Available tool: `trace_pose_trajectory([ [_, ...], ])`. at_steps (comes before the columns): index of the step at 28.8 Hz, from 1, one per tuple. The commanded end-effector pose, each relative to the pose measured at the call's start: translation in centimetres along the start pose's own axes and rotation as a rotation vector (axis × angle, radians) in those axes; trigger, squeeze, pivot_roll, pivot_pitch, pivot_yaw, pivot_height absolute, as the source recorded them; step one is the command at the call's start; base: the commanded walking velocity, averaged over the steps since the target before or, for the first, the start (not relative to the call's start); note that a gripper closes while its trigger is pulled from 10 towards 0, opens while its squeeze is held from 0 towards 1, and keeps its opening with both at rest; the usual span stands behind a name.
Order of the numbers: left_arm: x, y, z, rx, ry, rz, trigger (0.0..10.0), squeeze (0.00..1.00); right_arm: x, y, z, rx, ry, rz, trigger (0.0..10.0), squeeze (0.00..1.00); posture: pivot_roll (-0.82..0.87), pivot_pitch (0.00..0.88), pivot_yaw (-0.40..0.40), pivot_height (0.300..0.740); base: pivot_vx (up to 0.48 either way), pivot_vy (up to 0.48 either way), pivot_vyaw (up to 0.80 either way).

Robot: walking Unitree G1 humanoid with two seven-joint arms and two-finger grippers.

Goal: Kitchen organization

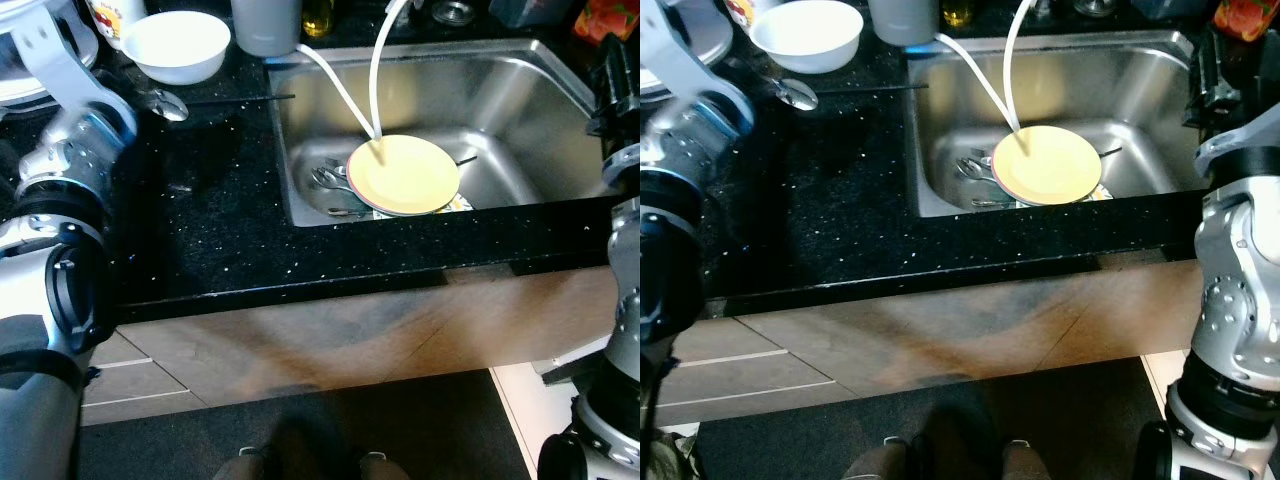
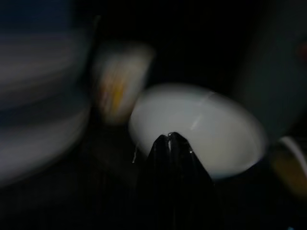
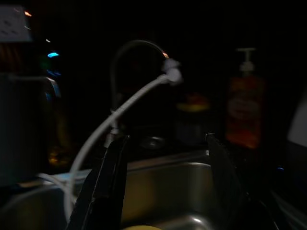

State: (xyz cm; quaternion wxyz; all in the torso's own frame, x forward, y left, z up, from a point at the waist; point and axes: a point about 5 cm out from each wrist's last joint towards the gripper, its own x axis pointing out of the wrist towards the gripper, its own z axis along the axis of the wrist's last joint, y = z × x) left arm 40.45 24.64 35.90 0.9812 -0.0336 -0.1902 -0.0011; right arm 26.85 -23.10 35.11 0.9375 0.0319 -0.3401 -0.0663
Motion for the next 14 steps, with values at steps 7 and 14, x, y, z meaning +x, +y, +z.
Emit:
trace_pose_trajectory([
  [7,-4.9,-11.2,-0.2,0.033,-0.219,-0.595,10.0,0.0,-0.6,3.4,-2.9,0.126,0.033,0.034,10.0,0.0,-0.03,0.0,0.016,0.74,0.0,0.0,0.0],
  [14,-5.4,-11.7,0.5,-0.042,-0.281,-0.523,10.0,0.0,-0.1,2.7,-3.4,0.115,0.004,-0.033,10.0,0.0,-0.02,0.0,0.033,0.74,0.0,0.0,0.0],
])
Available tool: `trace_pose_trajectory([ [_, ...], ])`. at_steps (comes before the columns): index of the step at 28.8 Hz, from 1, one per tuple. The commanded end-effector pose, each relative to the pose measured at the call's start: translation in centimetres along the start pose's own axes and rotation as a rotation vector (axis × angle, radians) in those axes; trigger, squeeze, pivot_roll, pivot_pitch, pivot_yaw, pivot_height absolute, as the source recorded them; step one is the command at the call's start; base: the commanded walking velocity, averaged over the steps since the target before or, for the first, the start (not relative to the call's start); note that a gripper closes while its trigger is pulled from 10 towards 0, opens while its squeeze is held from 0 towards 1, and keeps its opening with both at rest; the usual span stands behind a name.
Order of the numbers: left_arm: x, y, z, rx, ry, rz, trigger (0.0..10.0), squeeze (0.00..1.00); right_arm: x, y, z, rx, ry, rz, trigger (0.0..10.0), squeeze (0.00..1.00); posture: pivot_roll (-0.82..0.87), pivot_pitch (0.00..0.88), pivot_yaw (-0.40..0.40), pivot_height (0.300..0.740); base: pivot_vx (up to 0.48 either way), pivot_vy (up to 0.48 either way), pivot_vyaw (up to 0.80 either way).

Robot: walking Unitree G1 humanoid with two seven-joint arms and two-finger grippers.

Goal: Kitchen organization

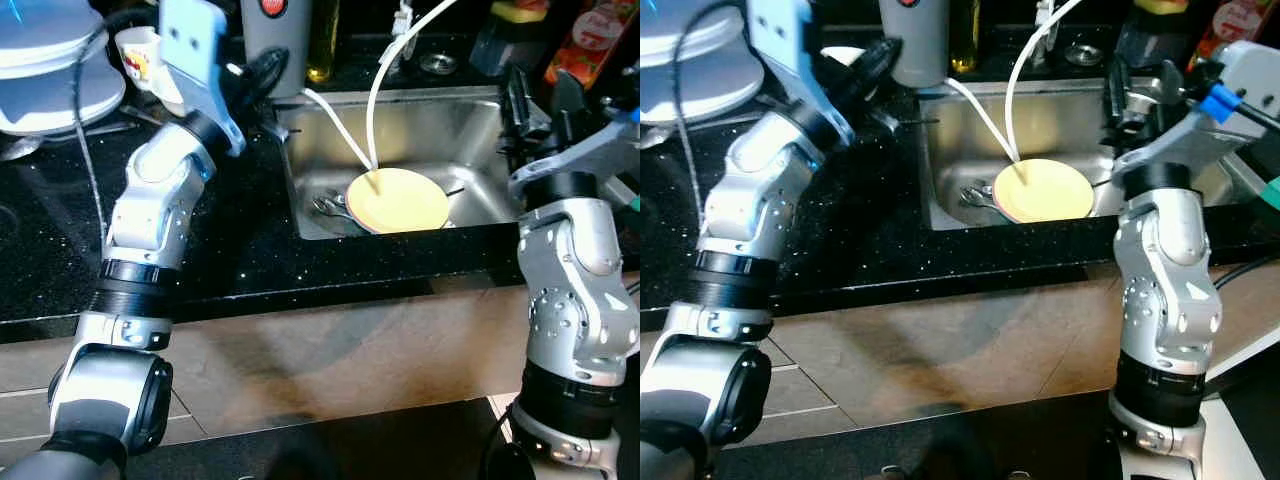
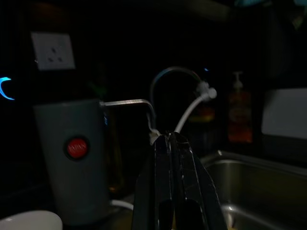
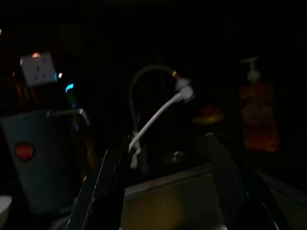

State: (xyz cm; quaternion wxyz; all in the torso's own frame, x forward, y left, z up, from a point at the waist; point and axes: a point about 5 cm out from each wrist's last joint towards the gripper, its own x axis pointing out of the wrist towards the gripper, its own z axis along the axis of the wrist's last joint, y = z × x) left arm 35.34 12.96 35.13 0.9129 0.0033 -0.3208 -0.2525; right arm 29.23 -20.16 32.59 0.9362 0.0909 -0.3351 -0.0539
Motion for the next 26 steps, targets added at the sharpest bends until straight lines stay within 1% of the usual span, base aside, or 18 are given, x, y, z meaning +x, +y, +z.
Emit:
trace_pose_trajectory([
  [1,-0.2,0.0,0.3,0.0,-0.028,0.021,10.0,0.0,0.2,-0.3,0.2,-0.015,-0.023,-0.018,10.0,0.0,-0.02,0.0,0.035,0.74,0.0,0.0,0.0],
  [2,-0.2,0.2,0.3,0.021,-0.034,0.036,10.0,0.0,0.2,-0.3,0.2,-0.023,-0.03,-0.019,10.0,0.0,-0.03,0.0,0.038,0.74,0.0,0.0,0.0],
  [4,-0.4,0.4,0.5,0.1,-0.041,0.065,10.0,0.0,0.0,-0.4,0.3,-0.033,-0.044,-0.019,10.0,0.0,-0.03,0.0,0.042,0.74,0.0,0.0,0.0],
  [5,-0.5,0.5,0.5,0.118,-0.04,0.075,10.0,0.0,-0.1,-0.4,0.3,-0.035,-0.047,-0.019,10.0,0.0,-0.03,0.0,0.042,0.74,0.0,0.0,0.0],
  [9,-0.9,0.0,0.8,0.139,-0.028,0.074,10.0,0.0,-0.2,-0.2,-0.1,-0.036,-0.053,-0.02,10.0,0.0,-0.03,0.0,0.044,0.74,0.0,0.0,0.0],
  [12,-1.0,-0.2,0.8,0.137,-0.025,0.076,10.0,0.0,-0.2,-0.2,-0.2,-0.041,-0.056,-0.016,10.0,0.0,-0.03,0.0,0.044,0.74,0.0,0.0,0.0],
  [14,-1.0,-0.7,0.8,0.112,-0.027,0.081,10.0,0.0,-0.2,-0.1,-0.4,-0.046,-0.062,-0.008,10.0,0.0,-0.03,0.0,0.04,0.74,0.0,0.0,0.0],
  [16,-1.0,-0.8,0.7,0.107,-0.027,0.081,10.0,0.0,-0.1,-0.1,-0.4,-0.046,-0.063,-0.006,10.0,0.0,-0.03,0.0,0.04,0.74,0.0,0.0,0.0],
  [19,-1.1,-1.5,0.3,0.127,-0.021,0.055,10.0,0.0,0.0,-0.1,-0.5,-0.047,-0.065,-0.004,10.0,0.0,-0.02,0.0,0.038,0.74,0.0,0.0,0.0],
  [21,-1.3,-1.5,-0.1,0.112,-0.001,0.067,10.0,0.0,0.0,-0.1,-0.7,-0.046,-0.063,-0.004,10.0,0.0,-0.02,0.0,0.036,0.74,0.0,0.0,0.0],
  [26,-1.3,-1.5,-0.2,0.112,0.005,0.079,10.0,0.0,0.0,-0.2,-0.9,-0.046,-0.062,-0.003,10.0,0.0,-0.02,0.0,0.032,0.74,0.0,0.0,0.0],
])
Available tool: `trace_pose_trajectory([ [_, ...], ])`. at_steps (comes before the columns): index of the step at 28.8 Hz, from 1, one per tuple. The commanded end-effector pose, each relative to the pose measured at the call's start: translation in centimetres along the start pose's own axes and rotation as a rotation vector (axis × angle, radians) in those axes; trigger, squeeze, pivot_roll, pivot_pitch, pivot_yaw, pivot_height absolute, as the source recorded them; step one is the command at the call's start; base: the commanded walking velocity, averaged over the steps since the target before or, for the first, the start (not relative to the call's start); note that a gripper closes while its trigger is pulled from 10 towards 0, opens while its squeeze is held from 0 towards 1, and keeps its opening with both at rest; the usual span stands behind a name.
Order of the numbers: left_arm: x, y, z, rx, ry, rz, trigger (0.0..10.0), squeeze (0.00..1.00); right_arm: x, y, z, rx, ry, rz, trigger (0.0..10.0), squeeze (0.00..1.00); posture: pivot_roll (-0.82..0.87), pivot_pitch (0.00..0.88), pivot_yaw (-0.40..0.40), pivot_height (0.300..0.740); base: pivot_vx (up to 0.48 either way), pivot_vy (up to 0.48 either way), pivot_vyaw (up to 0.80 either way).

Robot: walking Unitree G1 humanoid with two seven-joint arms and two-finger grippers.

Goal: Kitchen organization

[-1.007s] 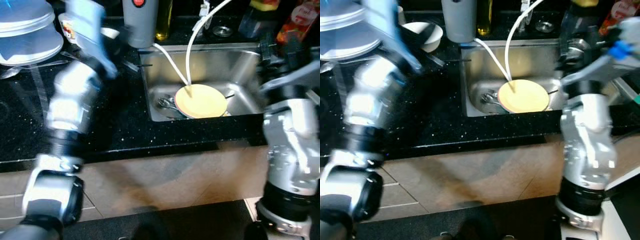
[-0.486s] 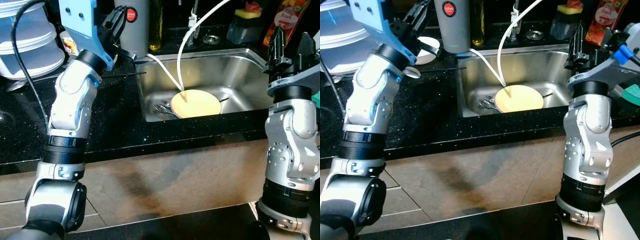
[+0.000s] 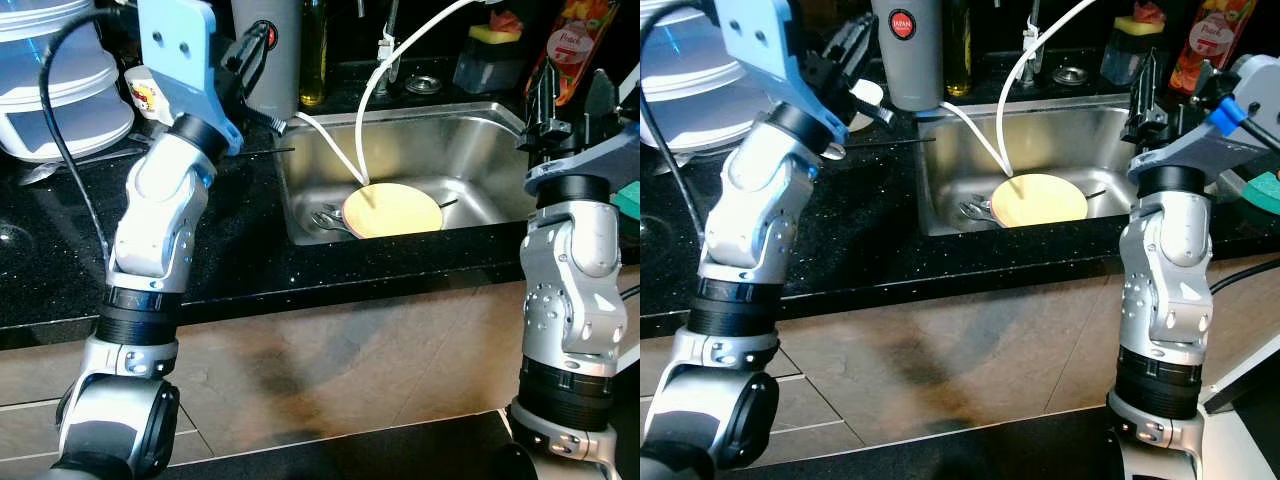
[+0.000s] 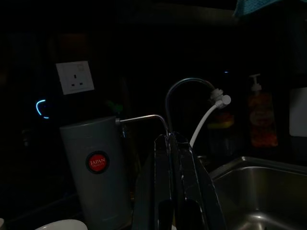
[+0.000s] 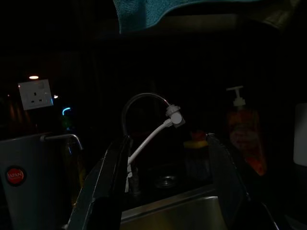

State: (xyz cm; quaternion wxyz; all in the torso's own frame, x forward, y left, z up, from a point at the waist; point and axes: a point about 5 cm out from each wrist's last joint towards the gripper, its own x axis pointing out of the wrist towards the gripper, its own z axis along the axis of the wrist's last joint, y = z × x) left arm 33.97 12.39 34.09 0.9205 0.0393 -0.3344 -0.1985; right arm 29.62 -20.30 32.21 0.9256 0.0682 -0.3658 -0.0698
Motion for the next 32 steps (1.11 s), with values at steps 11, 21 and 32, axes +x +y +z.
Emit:
trace_pose_trajectory([
  [11,-0.1,0.24,-0.6,0.033,0.027,0.057,10.0,0.0,0.09,0.16,-0.32,0.001,-0.002,0.016,10.0,0.0,-0.02,0.0,0.027,0.74,0.183,0.0,0.0],
  [21,-0.12,0.29,-0.78,0.046,0.034,0.061,10.0,0.0,0.19,0.1,-0.19,-0.003,-0.008,0.019,10.0,0.0,-0.02,0.0,0.023,0.74,0.397,0.0,0.0],
  [32,-0.13,0.3,-0.92,0.052,0.036,0.058,10.0,0.0,0.2,0.04,-0.21,-0.006,-0.01,0.015,10.0,0.0,-0.02,0.0,0.026,0.74,0.414,0.0,0.0],
])
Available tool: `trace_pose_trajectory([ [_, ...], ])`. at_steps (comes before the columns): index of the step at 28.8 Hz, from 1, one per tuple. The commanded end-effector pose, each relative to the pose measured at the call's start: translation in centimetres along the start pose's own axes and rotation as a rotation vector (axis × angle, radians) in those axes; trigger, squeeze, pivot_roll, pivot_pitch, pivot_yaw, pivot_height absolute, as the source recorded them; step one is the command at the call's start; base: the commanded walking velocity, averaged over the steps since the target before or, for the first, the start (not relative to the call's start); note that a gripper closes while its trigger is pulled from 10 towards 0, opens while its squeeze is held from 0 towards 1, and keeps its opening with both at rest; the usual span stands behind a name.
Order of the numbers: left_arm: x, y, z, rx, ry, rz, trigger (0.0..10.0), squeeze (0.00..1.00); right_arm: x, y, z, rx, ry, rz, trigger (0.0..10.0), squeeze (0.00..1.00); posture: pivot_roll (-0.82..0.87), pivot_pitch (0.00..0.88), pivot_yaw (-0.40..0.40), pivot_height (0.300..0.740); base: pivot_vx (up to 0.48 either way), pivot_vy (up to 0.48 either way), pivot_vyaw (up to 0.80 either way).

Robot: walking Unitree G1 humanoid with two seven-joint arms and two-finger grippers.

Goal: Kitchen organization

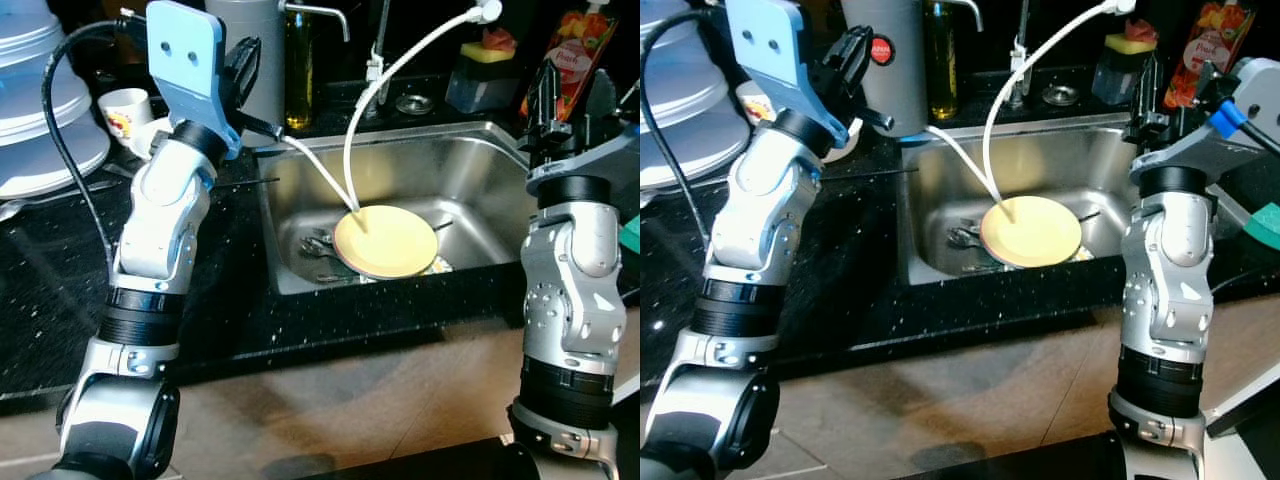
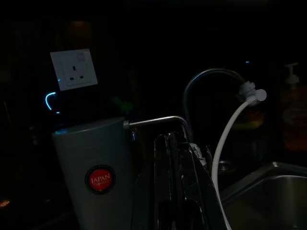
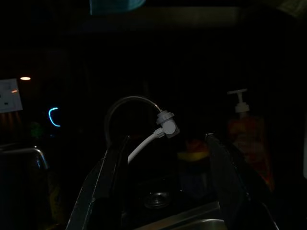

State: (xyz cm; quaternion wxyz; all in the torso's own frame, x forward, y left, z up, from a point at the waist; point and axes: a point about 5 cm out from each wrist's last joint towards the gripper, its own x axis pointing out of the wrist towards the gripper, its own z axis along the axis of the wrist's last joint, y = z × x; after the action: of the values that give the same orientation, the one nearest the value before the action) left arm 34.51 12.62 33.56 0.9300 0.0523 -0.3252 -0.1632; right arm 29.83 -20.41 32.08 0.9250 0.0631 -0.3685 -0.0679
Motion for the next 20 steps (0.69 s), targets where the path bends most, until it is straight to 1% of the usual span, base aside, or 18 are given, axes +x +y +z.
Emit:
trace_pose_trajectory([
  [1,-0.1,0.0,-0.2,0.01,0.005,-0.001,10.0,0.0,0.11,0.15,0.02,0.001,-0.004,0.007,10.0,0.0,-0.02,0.0,0.026,0.74,0.394,0.0,0.0],
  [15,-0.09,-0.03,-0.22,0.012,0.004,-0.002,10.0,0.0,0.1,0.09,0.04,0.001,-0.007,0.003,10.0,0.0,-0.02,0.0,0.029,0.74,0.368,0.0,0.0],
  [20,-0.09,-0.06,-0.23,0.012,0.006,-0.002,10.0,0.0,0.09,0.08,0.04,0.001,-0.008,0.003,10.0,0.0,-0.02,0.0,0.029,0.74,0.28,0.0,0.0],
])
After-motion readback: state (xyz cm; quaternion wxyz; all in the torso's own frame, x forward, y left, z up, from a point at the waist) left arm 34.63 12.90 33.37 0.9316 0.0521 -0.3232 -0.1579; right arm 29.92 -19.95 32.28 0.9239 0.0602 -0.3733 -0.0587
